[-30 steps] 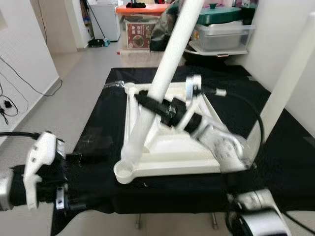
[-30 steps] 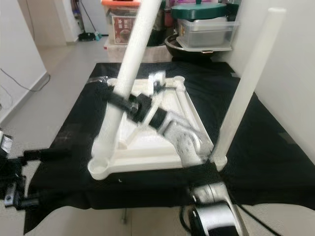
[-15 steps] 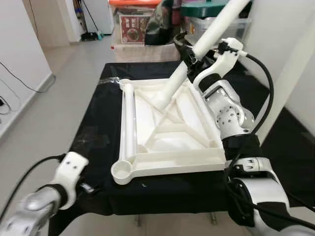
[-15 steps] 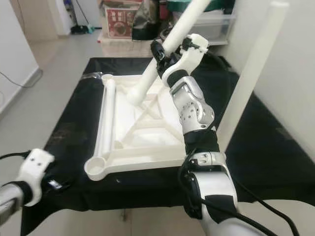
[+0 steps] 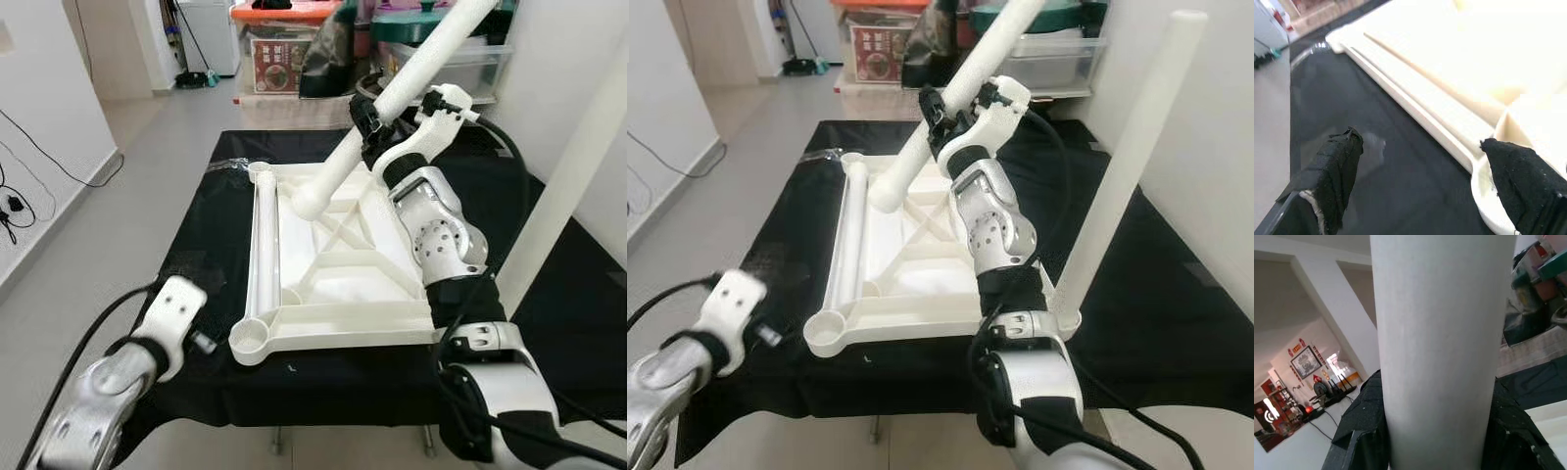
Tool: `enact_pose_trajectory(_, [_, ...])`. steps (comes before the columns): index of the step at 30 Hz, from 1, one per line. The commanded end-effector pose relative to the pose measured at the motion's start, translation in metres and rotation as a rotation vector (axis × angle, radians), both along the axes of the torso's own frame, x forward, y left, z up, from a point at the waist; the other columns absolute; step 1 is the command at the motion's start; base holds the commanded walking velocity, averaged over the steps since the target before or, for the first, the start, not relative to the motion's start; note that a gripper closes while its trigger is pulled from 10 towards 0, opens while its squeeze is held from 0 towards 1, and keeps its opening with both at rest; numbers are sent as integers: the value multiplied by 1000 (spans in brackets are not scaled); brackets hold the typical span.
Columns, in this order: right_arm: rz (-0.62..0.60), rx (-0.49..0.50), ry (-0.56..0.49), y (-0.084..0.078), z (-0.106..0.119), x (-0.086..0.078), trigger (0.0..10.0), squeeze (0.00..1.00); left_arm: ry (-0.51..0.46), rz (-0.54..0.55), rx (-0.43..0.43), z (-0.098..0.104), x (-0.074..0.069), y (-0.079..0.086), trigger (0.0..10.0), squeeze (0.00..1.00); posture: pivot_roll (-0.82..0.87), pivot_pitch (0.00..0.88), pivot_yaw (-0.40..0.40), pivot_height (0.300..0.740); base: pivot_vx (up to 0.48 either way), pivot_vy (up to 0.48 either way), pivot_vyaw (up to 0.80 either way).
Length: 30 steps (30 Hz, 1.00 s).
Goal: Building children table
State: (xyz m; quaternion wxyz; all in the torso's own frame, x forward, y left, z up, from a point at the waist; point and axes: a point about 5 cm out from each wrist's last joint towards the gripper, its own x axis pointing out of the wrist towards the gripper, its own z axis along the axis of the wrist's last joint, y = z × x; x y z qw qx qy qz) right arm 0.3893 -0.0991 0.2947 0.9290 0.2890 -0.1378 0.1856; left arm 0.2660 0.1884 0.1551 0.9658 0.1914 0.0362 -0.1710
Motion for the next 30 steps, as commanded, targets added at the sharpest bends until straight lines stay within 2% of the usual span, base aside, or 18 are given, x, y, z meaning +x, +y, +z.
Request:
enact_pose_trajectory(1, [-14,-2,-11,-1,1,-2,0,0,-4,19,15,-4,1,0,10000,0,103,0,3,740,0,0,0])
enact_pose_trajectory(5, [18,-9,-17,5,-2,-5,0,0,-65,23,29,1,6,-6,10000,0,102,0,3,740,0,0,0])
enact_pose_trajectory(7, [45,-23,-12,13,-5,-9,0,0,-106,21,42,4,10,-8,10000,0,99,0,0,740,0,0,0])
enact_pose_trajectory(10, [60,-27,-8,18,-6,-11,0,0,-119,16,54,5,12,-9,10000,0,99,0,-2,740,0,0,0])
enact_pose_trajectory(11, [108,-38,-18,28,-8,-16,0,0,-132,2,54,6,15,-12,10000,0,97,0,-2,740,0,0,0])
enact_pose_trajectory(13, [108,-38,-18,28,-8,-16,0,0,-132,2,54,6,15,-12,10000,0,97,0,-2,740,0,0,0])
enact_pose_trajectory(15, [243,-73,-59,57,-12,-34,0,0,-141,-50,47,8,26,-23,10000,0,93,0,3,740,0,0,0])
enact_pose_trajectory(17, [322,-94,-79,76,-15,-46,0,0,-145,-95,37,12,35,-35,10000,0,92,0,3,740,0,0,0])
enact_pose_trajectory(24, [390,-103,-109,89,-14,-57,0,0,-164,-140,-7,21,49,-53,10000,0,75,0,16,740,0,0,0])
enact_pose_trajectory(30, [424,-123,-121,94,-16,-66,0,0,-174,-132,-57,23,56,-63,10000,0,68,0,22,740,0,0,0])
